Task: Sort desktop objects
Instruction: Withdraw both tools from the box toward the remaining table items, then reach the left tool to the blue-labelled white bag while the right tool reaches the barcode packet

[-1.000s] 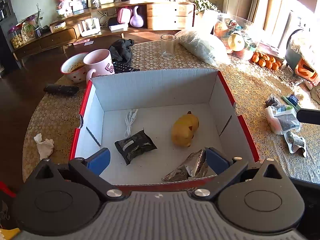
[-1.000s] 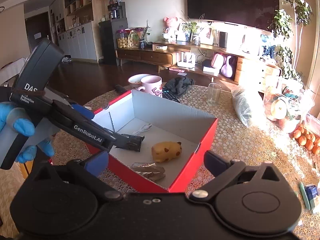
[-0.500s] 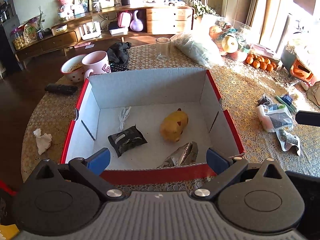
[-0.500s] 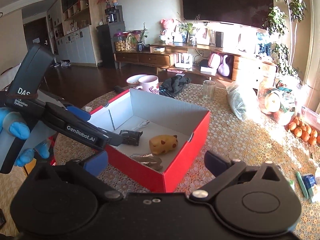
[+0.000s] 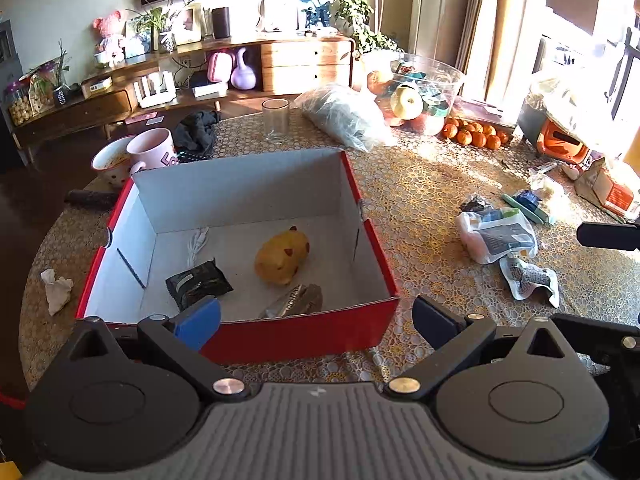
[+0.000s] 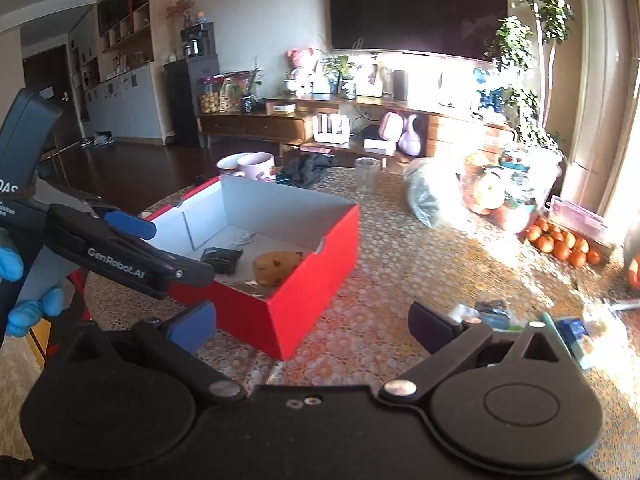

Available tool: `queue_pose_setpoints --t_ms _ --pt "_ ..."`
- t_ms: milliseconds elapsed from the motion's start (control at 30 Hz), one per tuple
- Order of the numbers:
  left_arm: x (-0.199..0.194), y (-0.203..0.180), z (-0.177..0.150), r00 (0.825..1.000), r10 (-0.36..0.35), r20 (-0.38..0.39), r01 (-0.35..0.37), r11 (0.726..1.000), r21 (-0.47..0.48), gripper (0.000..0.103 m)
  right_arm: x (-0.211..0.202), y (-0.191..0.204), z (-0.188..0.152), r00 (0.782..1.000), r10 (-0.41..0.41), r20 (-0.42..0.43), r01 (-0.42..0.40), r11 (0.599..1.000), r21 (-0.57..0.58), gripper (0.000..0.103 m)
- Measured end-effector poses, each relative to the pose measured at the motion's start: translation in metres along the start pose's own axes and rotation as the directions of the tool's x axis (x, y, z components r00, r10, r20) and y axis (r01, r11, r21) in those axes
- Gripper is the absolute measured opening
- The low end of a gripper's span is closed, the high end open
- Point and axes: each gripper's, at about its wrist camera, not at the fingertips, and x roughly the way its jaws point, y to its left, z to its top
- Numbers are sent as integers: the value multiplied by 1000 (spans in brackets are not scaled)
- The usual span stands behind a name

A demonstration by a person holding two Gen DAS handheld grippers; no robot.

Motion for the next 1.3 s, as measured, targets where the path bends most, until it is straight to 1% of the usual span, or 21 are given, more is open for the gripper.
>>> queue_pose_setpoints --t_ms 100,200,367,533,733,1000,1300 --pt "-2 -13 -3 1000 -24 15 24 1000 7 103 -10 -15 -9 999 -43 11 43 999 31 103" --pt "-1 -28 -5 999 -28 30 27 999 24 103 -18 -31 -18 996 -86 16 85 995 60 103" --pt "3 -51 -7 997 -53 48 51 997 53 103 -28 -54 -35 989 -150 10 148 984 102 103" --pt "11 -75 -4 995 -91 49 87 994 67 103 -34 -70 -47 982 -188 4 186 975 123 103" --pt "23 -105 4 990 -132 41 128 988 90 103 -37 -89 -59 977 -214 -6 212 965 156 103" --pt "45 -139 14 983 -181 23 178 977 119 103 -31 -108 -74 968 -249 -31 250 954 164 102" --pt "76 -169 25 976 -217 -14 217 968 129 103 -17 -126 -89 966 -249 -65 257 954 157 102"
